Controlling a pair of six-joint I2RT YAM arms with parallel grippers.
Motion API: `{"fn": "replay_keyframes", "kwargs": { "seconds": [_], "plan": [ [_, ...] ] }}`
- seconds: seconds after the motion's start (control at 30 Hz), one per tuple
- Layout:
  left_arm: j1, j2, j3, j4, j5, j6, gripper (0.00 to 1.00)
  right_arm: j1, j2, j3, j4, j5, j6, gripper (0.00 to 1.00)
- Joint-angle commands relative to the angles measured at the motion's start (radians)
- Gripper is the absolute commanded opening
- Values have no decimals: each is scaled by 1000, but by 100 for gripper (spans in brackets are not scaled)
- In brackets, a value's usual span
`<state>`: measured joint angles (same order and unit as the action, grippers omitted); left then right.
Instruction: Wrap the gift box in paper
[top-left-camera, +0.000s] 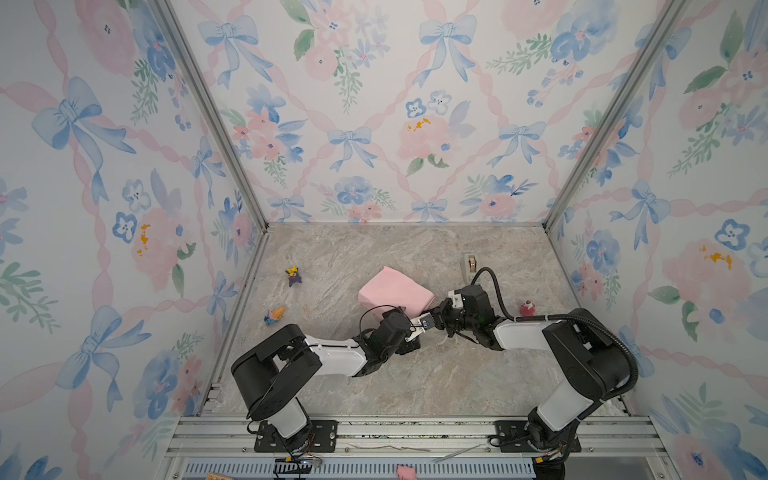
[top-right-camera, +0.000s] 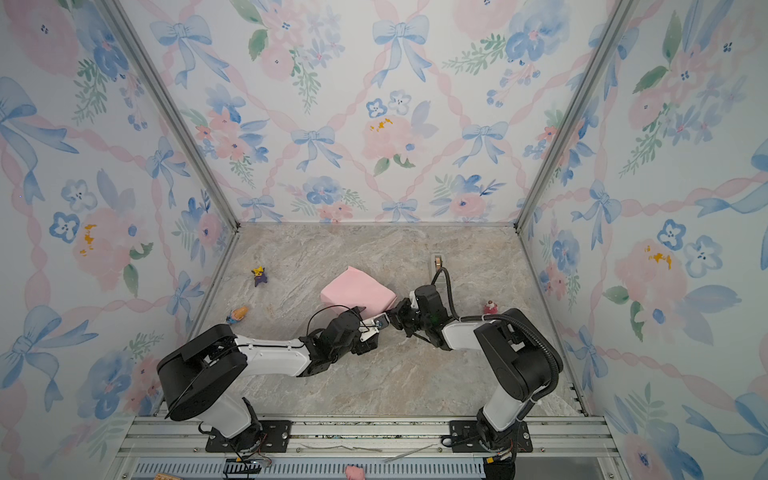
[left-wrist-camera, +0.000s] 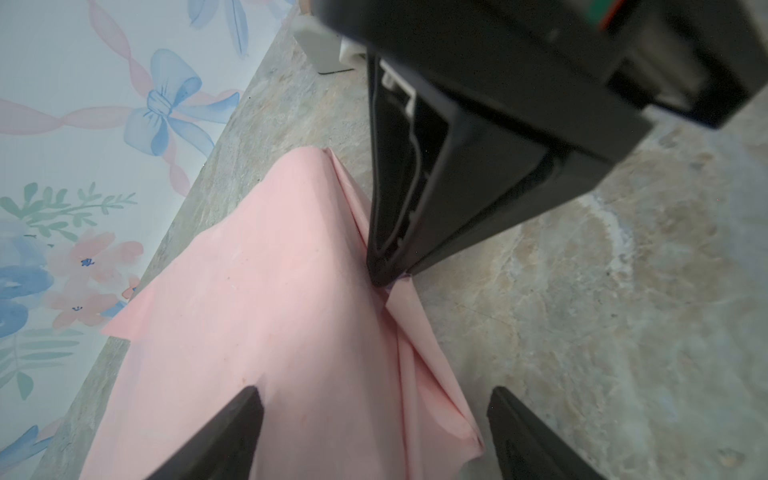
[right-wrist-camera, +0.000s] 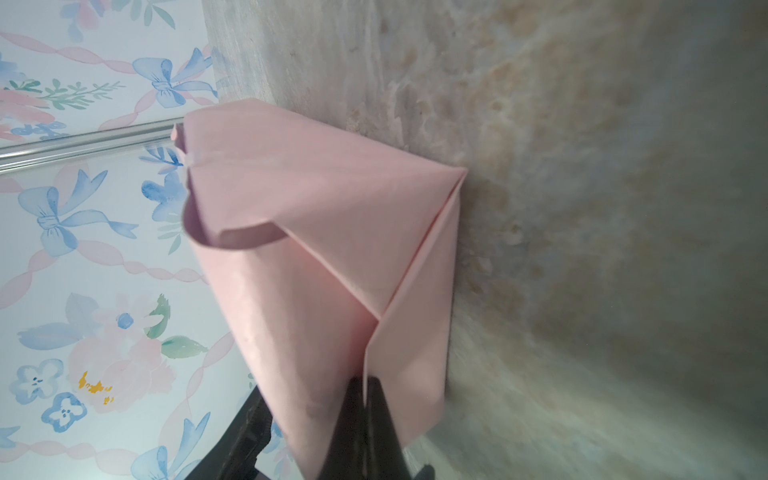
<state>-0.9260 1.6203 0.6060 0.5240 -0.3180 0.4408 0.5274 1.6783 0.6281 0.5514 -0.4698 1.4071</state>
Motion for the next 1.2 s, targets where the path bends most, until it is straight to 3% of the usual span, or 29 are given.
{"fn": "replay_keyframes", "kwargs": {
  "seconds": [0.0, 0.5, 1.03, 1.17],
  "plan": [
    [-12, 38, -20, 57, -52, -43, 87, 14, 3, -5, 29, 9, 9, 0],
    [-53, 175, -63, 153, -162, -202, 75, 27, 8, -15, 54, 13, 23, 0],
    [-56, 270, -117, 223, -135, -284, 56, 31, 12, -43, 115, 16, 39, 0],
    [-54, 280, -133, 225, -132, -305, 54, 21, -17, -59, 120, 29, 33, 10]
  ]
}}
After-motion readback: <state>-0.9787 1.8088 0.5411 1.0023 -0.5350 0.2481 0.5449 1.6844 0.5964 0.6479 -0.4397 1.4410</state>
